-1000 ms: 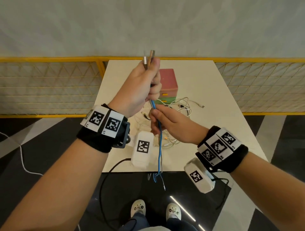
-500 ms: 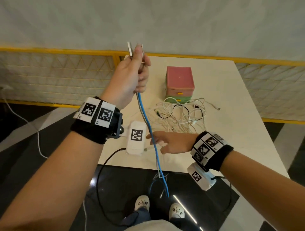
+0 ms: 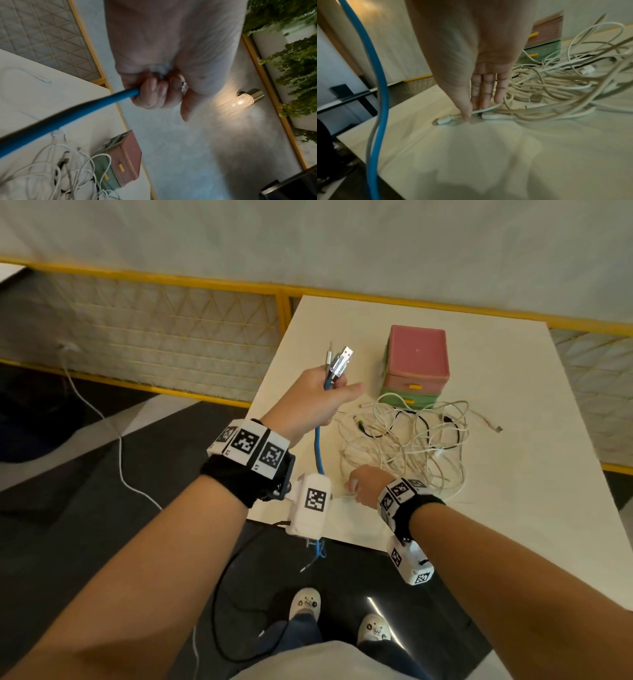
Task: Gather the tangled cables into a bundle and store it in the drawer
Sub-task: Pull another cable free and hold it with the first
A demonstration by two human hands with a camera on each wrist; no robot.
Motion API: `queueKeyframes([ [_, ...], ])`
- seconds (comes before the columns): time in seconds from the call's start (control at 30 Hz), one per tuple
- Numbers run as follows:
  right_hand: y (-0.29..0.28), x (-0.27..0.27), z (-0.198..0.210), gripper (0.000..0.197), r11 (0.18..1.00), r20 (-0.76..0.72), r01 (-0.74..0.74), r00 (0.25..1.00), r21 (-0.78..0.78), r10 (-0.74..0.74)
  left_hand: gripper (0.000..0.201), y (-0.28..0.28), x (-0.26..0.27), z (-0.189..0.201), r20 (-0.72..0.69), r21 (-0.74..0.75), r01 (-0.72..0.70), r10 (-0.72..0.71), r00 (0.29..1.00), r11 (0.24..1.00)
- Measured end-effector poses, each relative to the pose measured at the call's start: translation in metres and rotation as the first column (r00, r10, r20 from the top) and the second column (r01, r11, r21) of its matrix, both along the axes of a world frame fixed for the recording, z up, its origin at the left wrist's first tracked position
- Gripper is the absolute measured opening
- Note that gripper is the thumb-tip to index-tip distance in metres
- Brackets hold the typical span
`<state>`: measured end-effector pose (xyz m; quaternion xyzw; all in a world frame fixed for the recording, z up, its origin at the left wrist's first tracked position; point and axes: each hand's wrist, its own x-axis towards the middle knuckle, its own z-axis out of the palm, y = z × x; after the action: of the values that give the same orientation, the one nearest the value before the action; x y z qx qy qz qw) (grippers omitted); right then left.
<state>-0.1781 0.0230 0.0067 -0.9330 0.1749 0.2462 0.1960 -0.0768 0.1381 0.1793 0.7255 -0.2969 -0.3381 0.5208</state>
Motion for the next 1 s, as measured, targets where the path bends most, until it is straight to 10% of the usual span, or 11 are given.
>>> queueKeyframes([
  [0.23,-0.001,-0.006,-0.008,0.025,0.99,0.071,-0.074,0.994,-0.118,0.082,0.059,-0.001,0.005,-0.018,-0.145,-0.043,-0.058,0.051,0.988,0.997],
  [0.43,-0.013,-0.025,0.024,0.013,0.911,0.483,0.22,0.791,0.349,-0.376,0.059,-0.002,0.013,-0.027,-0.211,-0.073,-0.105,0.088,0.973,0.992],
  [0.6,-0.011,-0.033,0.075,0.013,0.752,0.576,0.175,0.54,0.636,-0.613,0.053,-0.021,0.002,-0.044,-0.202,-0.097,-0.069,0.048,0.978,0.993],
  [1.0,-0.01,-0.041,0.121,0.021,0.673,0.571,0.084,0.459,0.735,-0.68,0.032,-0.052,-0.018,-0.035,-0.019,-0.158,0.145,-0.15,0.988,0.977],
])
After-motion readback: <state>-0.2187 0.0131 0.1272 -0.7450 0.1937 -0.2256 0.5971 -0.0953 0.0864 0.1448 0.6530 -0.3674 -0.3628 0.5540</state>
